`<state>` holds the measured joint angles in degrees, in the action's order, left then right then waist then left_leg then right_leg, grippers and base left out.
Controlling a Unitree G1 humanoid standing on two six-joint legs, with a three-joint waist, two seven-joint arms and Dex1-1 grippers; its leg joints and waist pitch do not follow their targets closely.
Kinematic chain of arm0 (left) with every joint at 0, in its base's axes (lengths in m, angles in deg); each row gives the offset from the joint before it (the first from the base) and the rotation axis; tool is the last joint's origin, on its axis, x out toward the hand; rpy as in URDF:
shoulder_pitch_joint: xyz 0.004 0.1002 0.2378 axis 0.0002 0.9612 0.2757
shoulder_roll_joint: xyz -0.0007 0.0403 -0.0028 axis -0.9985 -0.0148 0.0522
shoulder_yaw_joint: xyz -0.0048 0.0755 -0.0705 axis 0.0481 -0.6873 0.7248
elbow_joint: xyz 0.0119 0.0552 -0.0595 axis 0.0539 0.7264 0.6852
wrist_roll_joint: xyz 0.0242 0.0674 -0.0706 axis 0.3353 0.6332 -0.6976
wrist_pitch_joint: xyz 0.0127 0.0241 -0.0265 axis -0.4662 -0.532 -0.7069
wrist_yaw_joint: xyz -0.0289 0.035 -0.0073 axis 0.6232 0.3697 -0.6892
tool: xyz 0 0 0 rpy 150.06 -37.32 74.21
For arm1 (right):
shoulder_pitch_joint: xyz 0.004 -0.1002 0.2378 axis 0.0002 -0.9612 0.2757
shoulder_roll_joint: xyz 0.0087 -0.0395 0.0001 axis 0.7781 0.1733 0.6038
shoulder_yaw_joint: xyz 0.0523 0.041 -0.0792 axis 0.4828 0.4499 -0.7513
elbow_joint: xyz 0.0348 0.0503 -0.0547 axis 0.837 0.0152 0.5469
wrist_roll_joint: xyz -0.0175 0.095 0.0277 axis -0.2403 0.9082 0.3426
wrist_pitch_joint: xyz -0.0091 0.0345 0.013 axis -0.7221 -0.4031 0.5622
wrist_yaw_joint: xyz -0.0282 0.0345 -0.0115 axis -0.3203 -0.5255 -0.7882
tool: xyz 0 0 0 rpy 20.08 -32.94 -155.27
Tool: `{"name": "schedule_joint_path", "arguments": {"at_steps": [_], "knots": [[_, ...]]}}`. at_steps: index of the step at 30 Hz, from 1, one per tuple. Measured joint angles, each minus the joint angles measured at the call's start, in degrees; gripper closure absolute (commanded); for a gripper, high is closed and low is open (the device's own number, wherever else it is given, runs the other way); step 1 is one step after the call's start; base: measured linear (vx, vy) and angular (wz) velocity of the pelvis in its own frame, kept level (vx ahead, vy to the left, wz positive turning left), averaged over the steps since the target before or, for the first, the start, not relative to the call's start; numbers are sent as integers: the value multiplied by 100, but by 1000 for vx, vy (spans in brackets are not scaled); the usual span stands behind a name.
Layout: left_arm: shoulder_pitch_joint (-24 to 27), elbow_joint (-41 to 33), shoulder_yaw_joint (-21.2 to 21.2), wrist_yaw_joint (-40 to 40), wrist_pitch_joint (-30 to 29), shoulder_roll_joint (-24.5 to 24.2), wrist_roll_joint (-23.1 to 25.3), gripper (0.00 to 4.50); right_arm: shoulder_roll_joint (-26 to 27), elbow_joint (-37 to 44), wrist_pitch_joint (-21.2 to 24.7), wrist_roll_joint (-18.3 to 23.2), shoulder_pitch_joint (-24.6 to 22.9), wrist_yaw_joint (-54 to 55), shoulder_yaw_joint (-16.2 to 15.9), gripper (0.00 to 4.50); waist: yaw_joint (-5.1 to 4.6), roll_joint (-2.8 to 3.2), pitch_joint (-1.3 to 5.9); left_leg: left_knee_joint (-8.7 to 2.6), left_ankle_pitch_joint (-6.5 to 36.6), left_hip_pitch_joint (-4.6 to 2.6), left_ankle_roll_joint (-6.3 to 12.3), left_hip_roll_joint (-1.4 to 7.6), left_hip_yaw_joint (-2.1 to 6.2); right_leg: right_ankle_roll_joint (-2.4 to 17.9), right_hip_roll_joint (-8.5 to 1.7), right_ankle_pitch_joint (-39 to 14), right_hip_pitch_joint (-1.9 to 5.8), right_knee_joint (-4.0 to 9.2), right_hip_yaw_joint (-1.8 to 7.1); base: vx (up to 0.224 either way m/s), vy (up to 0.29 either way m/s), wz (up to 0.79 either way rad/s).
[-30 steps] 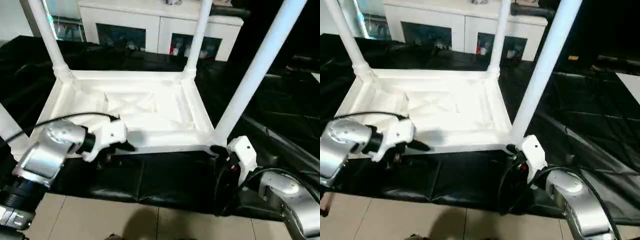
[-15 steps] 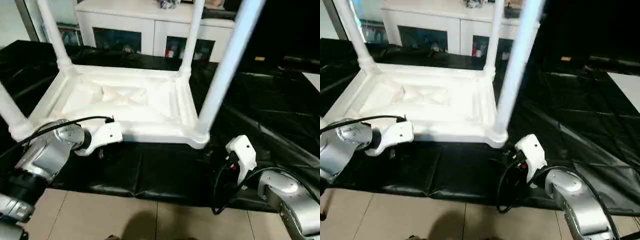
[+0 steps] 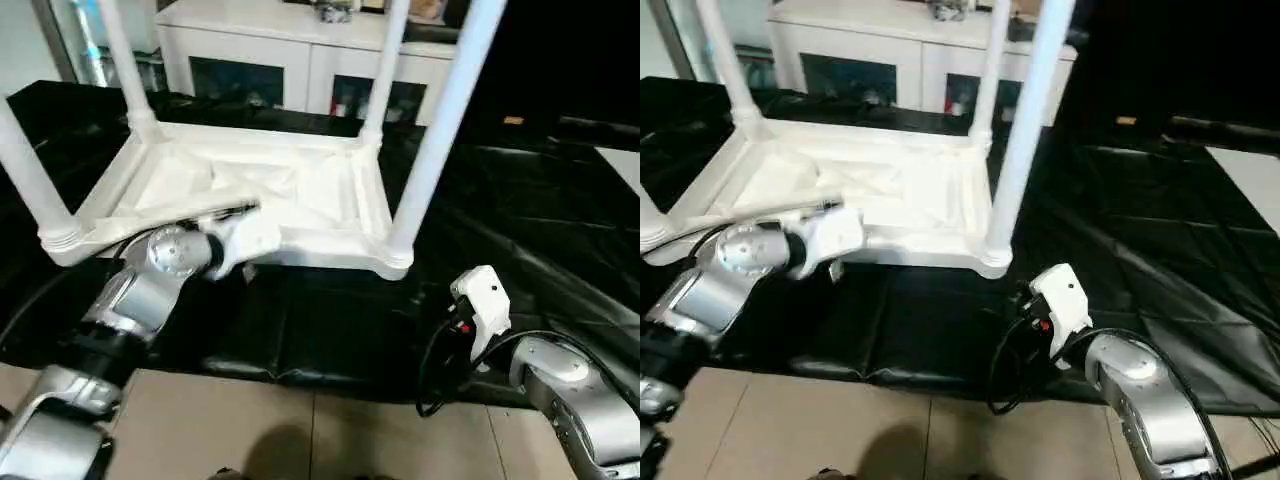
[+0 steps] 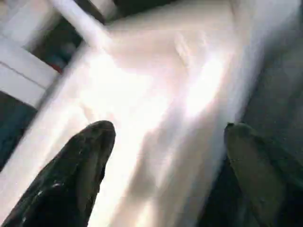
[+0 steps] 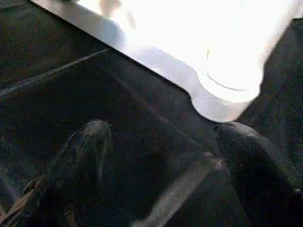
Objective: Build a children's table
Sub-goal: Rotate leg to tighten, then rotate table base
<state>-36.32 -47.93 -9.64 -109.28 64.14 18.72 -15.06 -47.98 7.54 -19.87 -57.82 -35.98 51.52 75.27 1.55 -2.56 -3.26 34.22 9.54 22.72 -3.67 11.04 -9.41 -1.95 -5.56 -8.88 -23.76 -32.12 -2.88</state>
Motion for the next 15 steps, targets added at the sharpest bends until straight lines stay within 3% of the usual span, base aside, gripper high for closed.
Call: {"name": "schedule_joint_path", "arguments": {"at_steps": [2,6,8,9,10,11,12,13,14,15], "knots": [[277,-448,379,71,25,350,-556,28,91,5,-38,-21,-4,81,16,61,-7,6,-4,0,0,3,0,1,29,1,-26,0,5,23,-68,0,0,0],[657,-1241,1056,407,326,799,-1505,28,172,13,-137,-59,-1,224,72,61,-137,26,-17,-1,1,-7,-1,4,56,1,-80,0,19,52,-187,0,0,0],[692,-1448,1470,873,551,966,-1671,28,223,14,-149,-50,-4,291,166,61,-200,80,-52,-7,2,-27,-2,47,89,1,-82,0,88,138,-314,0,0,0],[698,-1531,1760,1258,746,1043,-1733,28,277,18,-157,-38,-3,333,213,61,-249,127,-87,-32,3,-45,-3,92,105,23,-81,-13,163,189,-430,0,0,0],[699,-1547,1979,1651,902,1053,-1711,28,338,26,-157,-29,-11,365,216,61,-239,126,-112,-78,2,-61,-5,99,98,132,-84,-155,186,6,-452,-74,-12,-3],[673,-1541,2187,2005,1011,1070,-1657,28,365,55,-158,-1,-51,395,226,61,-217,113,-120,-93,2,-78,-5,100,36,224,-87,-299,177,-282,-396,-50,-72,8],[656,-1570,2566,2564,1122,1075,-1537,28,413,54,-159,17,-26,428,227,61,-115,-105,-92,-79,1,-158,-9,64,-115,142,-98,-399,153,-565,-167,-50,-72,8],[703,-1574,2880,2959,1116,1079,-1410,28,433,51,-162,17,4,458,227,61,-79,-177,-106,99,123,-148,-63,34,-105,58,-75,-374,55,-604,-122,56,-128,8],[813,-1583,3118,3257,1096,1072,-1313,28,452,52,-163,16,21,480,218,61,13,-121,-75,374,249,-137,-23,27,13,59,-73,-375,37,-617,-146,110,-70,-20],[884,-1577,3384,3550,1051,1061,-1224,28,477,57,-175,16,29,509,225,61,85,-30,-36,444,284,-204,0,-79,190,63,-67,-377,38,-602,-245,110,-70,-20]]}}
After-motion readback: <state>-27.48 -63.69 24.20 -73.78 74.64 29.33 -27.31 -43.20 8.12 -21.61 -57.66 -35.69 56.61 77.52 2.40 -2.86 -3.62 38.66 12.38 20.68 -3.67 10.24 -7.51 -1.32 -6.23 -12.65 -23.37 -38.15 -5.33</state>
